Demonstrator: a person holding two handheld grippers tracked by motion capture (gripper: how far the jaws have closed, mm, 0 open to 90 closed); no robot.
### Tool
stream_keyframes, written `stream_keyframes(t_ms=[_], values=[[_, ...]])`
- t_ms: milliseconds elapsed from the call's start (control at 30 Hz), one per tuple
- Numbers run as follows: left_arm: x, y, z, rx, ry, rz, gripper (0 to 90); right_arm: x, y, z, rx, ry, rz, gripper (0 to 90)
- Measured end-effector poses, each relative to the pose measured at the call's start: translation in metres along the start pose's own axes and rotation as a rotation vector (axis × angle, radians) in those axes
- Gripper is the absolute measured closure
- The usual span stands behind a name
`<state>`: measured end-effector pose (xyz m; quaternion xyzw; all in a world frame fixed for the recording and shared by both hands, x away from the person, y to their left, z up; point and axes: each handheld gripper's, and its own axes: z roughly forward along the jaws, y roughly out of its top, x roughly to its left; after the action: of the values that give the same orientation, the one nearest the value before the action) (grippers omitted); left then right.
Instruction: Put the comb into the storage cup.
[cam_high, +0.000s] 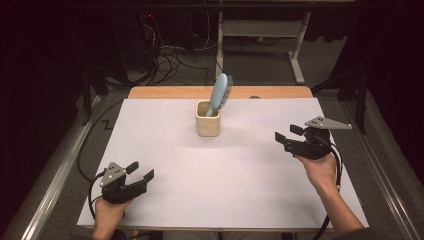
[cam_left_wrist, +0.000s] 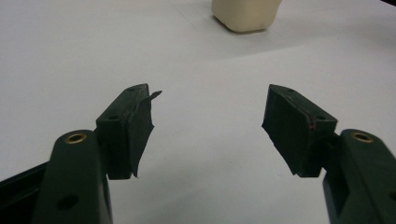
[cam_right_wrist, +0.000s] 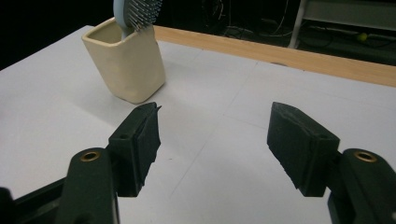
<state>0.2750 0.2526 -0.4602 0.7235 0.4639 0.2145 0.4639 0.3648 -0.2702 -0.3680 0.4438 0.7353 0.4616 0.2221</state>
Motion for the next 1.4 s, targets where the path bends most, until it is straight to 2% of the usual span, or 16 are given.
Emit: stream_keyframes(t_ms=[833,1400], values=[[0.001,0.0,0.0,-0.006,0.002,-0.011,33.5,-0.001,-0.019,-0.018,-0.02,-0.003,0.002,33.9],[0.001,0.0,-0.001,-0.008,0.004,-0.018,33.5,-0.006,-0.035,-0.031,-0.038,-0.002,0.029,33.3]])
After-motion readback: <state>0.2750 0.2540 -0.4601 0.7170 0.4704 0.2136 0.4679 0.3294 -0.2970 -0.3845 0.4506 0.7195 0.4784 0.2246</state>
